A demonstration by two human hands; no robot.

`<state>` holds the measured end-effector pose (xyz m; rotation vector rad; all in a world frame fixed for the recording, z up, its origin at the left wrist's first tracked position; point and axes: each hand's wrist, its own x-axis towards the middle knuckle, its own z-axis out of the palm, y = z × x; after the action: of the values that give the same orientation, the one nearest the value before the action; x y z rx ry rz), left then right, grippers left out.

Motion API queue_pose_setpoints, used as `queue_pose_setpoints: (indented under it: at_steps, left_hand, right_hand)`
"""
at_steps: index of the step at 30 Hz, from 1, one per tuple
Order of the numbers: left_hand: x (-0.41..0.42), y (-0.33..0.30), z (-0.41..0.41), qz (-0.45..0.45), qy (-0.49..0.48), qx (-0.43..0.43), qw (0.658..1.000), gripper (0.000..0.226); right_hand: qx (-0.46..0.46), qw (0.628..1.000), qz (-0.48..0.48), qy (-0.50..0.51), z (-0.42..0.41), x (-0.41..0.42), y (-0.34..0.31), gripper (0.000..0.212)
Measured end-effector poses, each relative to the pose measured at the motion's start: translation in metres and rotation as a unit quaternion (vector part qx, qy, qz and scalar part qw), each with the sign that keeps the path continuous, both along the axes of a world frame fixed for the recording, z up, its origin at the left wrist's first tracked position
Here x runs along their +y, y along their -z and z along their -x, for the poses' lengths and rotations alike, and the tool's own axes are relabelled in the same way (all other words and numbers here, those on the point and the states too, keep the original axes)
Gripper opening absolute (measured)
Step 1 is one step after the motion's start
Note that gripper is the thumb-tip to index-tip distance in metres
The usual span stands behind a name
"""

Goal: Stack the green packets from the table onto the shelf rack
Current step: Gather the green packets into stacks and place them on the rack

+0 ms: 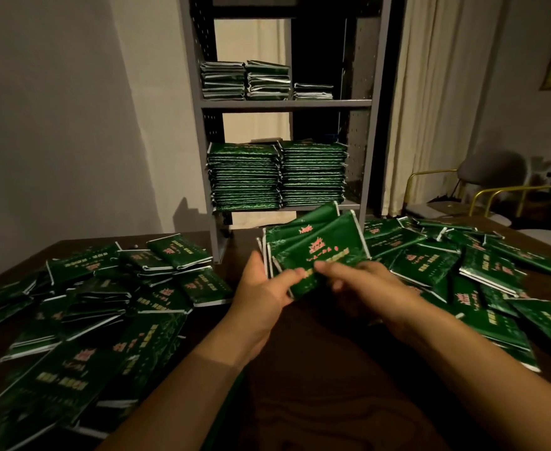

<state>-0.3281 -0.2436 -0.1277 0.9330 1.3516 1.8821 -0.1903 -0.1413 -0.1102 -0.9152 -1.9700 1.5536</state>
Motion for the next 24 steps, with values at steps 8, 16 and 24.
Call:
queue_pose_setpoints:
  at_steps: [8, 16, 24]
  left_hand:
    - [-0.005, 0.005, 0.008, 0.126, -0.038, 0.124, 0.983, 0.042]
    - [-0.001, 0.016, 0.009, 0.15, -0.032, 0.191, 0.97, 0.054]
    - [-0.002, 0.007, 0.009, 0.191, -0.057, 0.24, 0.95, 0.052]
  right_hand:
    - [0.018, 0.987, -0.13, -0.089, -0.016, 0.016, 0.007, 0.045]
    - [-0.024, 0.981, -0.151, -0.116, -0.009, 0.009, 0.014, 0.074]
    - [-0.029, 0.981, -0.182, -0.056, -0.007, 0.011, 0.009, 0.068]
